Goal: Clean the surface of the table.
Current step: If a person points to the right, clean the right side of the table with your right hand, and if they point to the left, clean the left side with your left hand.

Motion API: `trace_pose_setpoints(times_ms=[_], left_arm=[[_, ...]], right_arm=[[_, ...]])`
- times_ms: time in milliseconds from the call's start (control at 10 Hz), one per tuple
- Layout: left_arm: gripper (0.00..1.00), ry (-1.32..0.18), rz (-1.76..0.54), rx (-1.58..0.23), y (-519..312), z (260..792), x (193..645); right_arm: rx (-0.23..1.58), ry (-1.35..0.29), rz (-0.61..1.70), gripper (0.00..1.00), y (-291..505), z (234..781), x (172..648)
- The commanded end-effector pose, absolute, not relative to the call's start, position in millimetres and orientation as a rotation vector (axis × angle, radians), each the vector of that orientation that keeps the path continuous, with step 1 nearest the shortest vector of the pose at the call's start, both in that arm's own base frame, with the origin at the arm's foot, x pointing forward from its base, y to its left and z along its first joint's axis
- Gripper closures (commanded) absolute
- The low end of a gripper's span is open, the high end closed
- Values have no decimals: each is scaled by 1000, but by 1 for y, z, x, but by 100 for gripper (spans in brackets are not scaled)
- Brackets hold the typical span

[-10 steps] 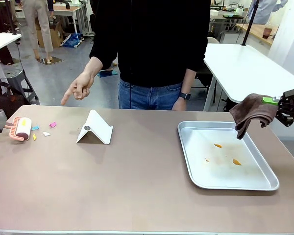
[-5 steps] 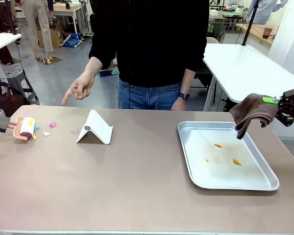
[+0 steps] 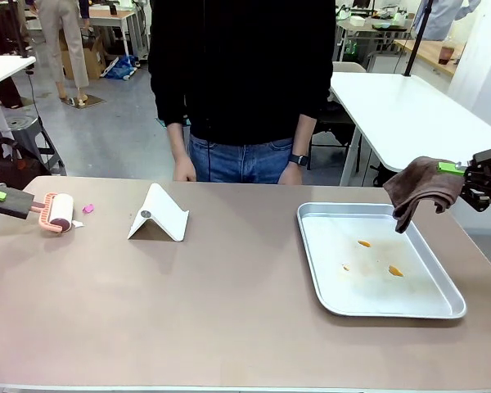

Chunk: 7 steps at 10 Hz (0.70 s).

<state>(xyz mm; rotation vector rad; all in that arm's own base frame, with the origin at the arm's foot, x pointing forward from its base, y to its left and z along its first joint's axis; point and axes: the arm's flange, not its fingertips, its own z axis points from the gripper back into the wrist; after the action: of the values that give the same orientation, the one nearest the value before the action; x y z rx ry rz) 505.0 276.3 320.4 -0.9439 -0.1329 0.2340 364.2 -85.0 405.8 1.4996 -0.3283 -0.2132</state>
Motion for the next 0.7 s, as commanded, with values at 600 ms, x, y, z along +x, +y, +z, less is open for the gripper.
trace_pose_setpoints(times_ms=[600], left_arm=[[77,-89,165,-940,215,329,531]], right_arm=[[1506,-320,-205,91,-85,408,362]])
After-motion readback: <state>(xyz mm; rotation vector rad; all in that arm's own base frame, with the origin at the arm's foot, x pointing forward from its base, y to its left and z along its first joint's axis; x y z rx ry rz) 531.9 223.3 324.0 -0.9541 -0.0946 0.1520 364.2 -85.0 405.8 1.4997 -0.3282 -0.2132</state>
